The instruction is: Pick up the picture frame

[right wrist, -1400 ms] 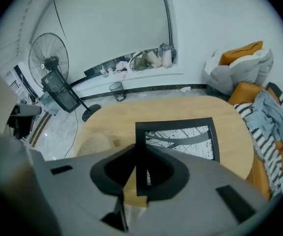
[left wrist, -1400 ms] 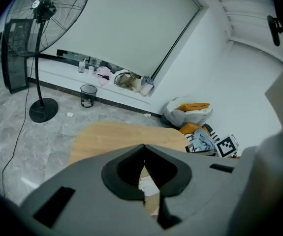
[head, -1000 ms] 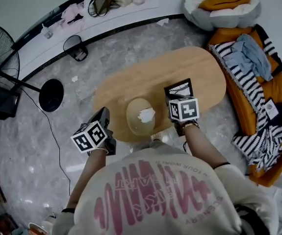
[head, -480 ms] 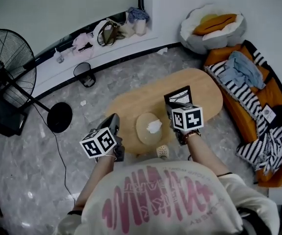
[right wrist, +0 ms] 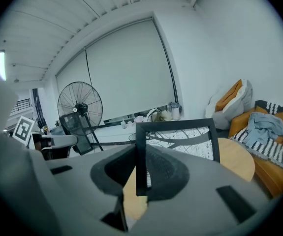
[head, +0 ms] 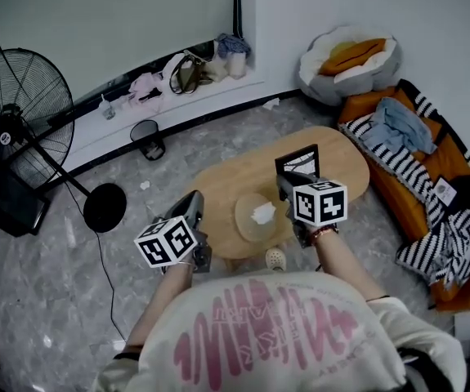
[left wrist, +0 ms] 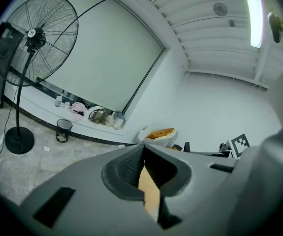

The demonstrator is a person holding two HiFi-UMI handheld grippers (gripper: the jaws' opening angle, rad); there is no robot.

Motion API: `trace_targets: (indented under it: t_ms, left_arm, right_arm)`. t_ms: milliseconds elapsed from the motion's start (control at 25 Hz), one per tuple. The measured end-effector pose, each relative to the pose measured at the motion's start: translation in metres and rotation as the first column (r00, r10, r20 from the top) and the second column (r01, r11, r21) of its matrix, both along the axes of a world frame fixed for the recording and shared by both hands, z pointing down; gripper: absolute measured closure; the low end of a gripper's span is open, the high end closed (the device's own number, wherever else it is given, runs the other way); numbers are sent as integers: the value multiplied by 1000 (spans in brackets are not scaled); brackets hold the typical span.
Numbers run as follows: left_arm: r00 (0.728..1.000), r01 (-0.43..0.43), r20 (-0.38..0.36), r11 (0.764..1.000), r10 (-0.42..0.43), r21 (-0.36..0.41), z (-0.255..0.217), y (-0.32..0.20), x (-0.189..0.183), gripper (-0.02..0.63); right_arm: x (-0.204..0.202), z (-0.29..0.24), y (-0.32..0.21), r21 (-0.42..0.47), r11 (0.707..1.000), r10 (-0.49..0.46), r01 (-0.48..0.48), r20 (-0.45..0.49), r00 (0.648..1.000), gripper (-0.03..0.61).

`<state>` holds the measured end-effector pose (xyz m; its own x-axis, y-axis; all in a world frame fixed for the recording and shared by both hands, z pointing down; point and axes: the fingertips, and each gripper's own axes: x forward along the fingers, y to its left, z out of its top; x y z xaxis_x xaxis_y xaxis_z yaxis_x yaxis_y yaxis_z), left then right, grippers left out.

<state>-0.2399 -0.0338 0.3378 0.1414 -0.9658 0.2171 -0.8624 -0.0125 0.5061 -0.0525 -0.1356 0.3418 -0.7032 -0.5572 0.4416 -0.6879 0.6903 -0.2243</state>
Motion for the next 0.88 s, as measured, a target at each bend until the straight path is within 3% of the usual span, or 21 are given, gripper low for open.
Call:
trace_targets:
  t_ms: [280, 880]
  left_arm:
    - [1000, -28, -8, 999, 28, 40, -13, 21, 13, 611]
    - [995, -99, -5, 993, 100, 60, -19, 35, 41, 611]
  right_arm:
    - [0, -23, 34, 93, 995, -25, 26, -15, 1000, 509]
    - [10, -18, 71, 91, 995, -36, 38, -22, 999, 509]
